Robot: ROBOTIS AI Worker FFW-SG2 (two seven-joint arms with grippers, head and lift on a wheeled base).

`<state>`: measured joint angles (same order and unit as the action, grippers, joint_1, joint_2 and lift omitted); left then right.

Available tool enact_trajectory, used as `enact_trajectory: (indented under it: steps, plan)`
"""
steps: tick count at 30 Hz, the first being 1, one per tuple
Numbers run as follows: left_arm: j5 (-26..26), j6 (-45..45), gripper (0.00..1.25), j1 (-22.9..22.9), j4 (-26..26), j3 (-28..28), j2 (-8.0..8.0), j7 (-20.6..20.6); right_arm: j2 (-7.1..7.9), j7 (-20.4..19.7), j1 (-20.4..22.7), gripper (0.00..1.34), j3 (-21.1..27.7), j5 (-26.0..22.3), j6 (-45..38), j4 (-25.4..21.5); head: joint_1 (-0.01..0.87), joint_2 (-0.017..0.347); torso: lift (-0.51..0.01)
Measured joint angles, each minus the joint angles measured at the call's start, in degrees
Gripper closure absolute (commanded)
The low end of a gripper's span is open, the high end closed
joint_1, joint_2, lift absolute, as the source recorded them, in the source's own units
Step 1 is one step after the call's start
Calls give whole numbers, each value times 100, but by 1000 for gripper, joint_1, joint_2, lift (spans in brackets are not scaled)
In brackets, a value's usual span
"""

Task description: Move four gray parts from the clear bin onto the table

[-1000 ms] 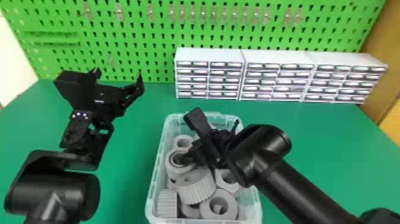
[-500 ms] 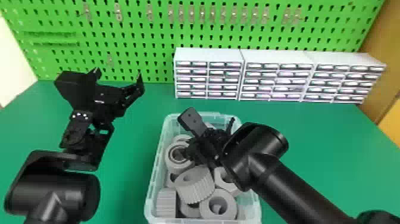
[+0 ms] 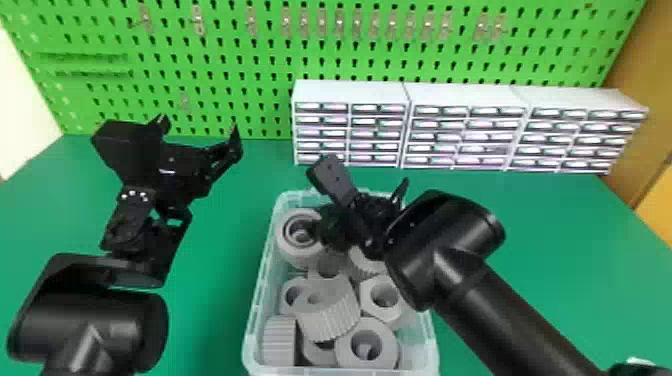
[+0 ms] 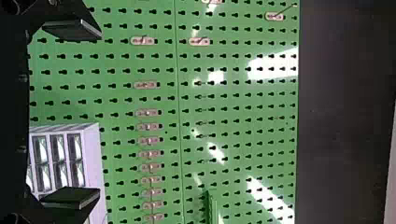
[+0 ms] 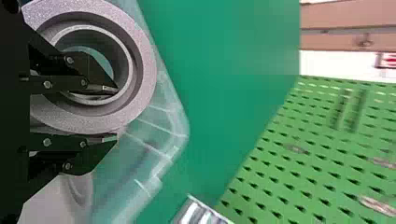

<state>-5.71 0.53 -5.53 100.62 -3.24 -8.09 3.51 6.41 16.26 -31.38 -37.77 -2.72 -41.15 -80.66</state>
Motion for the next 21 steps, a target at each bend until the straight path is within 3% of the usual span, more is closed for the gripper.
enact_trajectory:
  steps: [7, 21]
  plan:
    - [0, 0, 110, 10, 1, 4, 0, 2, 39, 0, 233, 1078, 513, 233, -220, -873, 678, 34, -50]
    - [-16, -16, 110, 40, 1, 7, 0, 18, 155, -6, 1034, 1078, 1963, 1200, -1488, -2820, 678, 34, -50]
